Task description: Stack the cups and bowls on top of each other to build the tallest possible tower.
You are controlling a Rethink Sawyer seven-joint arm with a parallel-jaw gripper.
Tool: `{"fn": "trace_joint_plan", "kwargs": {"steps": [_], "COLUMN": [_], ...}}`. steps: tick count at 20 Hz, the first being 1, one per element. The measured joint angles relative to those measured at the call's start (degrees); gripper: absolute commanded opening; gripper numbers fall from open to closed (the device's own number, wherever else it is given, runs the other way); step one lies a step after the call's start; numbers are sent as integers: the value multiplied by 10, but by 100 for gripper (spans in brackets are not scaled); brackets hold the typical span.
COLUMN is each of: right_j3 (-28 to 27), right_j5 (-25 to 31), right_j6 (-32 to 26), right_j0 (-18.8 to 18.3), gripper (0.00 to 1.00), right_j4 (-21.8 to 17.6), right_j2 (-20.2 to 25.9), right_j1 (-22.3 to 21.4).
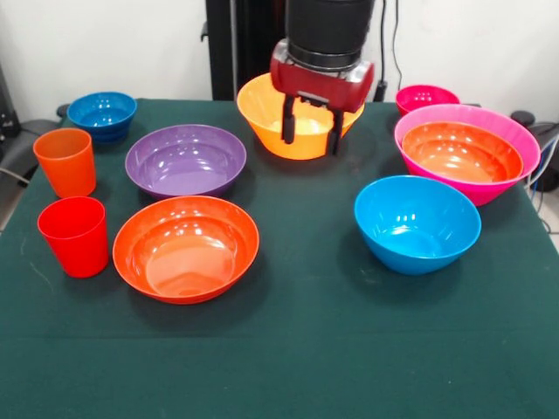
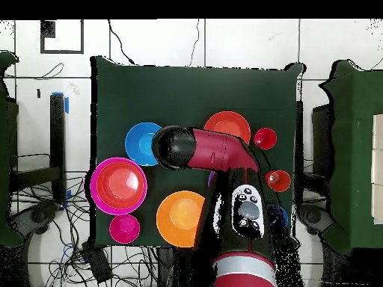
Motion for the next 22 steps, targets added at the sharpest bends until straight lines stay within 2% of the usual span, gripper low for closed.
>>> {"fn": "trace_joint_plan", "kwargs": {"steps": [4,12,22], "right_j3": [4,5,2], "right_j5": [0,-16,-105], "right_j6": [0,0,0], "right_j0": [7,-6,-37], "gripper": [100,100,100], "right_j4": [6,26,26], "right_j2": [4,32,78], "right_j1": [-7,-9,26]}}
